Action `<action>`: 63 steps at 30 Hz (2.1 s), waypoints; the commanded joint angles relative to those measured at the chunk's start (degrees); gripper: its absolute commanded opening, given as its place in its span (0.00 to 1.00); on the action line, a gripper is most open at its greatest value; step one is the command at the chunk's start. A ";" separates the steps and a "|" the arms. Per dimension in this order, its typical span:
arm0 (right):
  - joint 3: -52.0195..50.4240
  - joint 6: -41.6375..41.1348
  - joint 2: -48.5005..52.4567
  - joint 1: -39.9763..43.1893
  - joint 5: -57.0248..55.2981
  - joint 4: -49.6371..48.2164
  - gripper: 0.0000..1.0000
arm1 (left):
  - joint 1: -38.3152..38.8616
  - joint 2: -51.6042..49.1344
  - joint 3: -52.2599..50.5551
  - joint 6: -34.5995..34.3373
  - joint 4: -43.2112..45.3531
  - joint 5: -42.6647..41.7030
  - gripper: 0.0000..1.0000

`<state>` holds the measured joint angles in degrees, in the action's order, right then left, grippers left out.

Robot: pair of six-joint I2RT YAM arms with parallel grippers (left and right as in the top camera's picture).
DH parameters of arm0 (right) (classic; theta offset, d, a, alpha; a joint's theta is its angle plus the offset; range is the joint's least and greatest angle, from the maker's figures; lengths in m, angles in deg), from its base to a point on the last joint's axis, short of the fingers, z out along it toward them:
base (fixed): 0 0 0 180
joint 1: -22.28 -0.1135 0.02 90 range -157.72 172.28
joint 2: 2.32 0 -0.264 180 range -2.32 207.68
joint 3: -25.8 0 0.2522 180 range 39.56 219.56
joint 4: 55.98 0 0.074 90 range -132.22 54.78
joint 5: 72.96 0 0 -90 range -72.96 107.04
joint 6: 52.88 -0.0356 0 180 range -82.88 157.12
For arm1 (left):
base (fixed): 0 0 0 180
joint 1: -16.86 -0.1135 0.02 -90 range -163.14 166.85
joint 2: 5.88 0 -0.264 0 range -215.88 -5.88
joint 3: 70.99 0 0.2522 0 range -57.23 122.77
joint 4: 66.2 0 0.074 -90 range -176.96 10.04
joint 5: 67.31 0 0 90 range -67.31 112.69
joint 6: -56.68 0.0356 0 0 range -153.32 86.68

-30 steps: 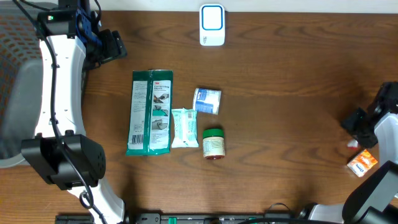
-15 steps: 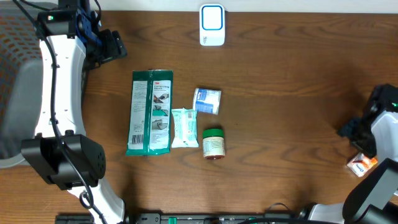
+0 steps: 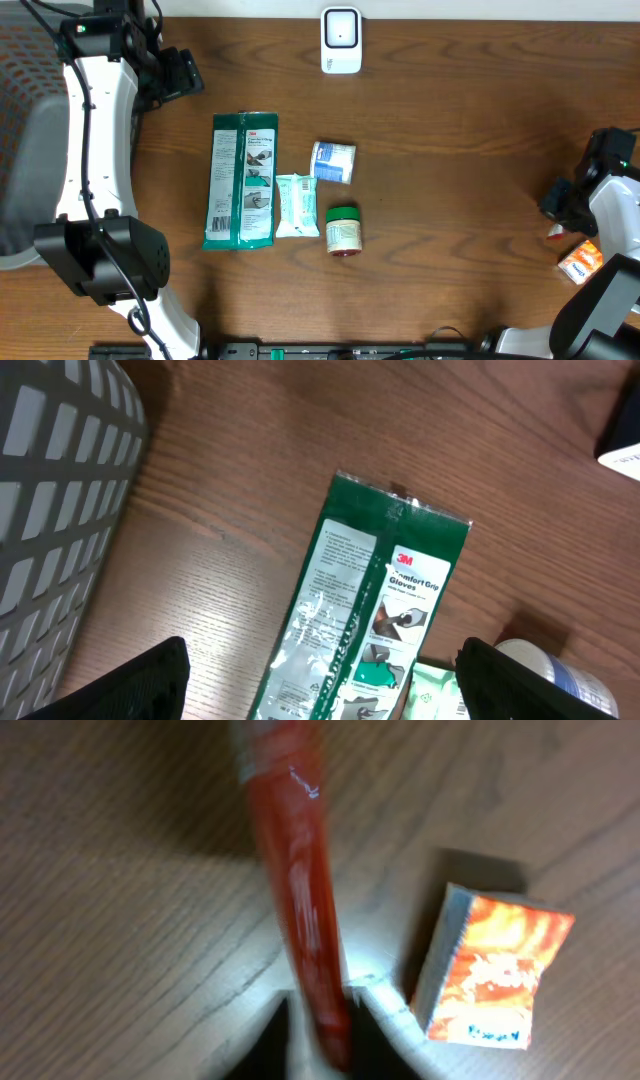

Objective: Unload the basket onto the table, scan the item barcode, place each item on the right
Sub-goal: 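Carry the red stick away to the right side of the table, then lower the red stick beside the orange pack and open the right gripper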

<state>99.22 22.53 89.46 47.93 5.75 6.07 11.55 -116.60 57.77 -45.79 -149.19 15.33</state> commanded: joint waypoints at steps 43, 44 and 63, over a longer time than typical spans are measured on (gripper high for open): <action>-12.94 -1.09 -0.39 -0.48 3.80 -26.27 0.01 | -0.20 1.95 -0.39 -0.74 -0.35 0.28 0.85; -11.45 -0.42 -0.42 -0.48 7.28 -24.74 0.01 | -0.20 1.95 -0.39 -0.74 -0.35 0.28 0.85; -3.54 -44.35 -8.96 5.73 -13.57 17.84 0.02 | -0.20 1.95 -0.39 -0.72 -0.35 0.28 0.85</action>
<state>97.39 -2.60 81.57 51.93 5.69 23.12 11.55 -116.60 57.77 -45.79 -149.19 15.33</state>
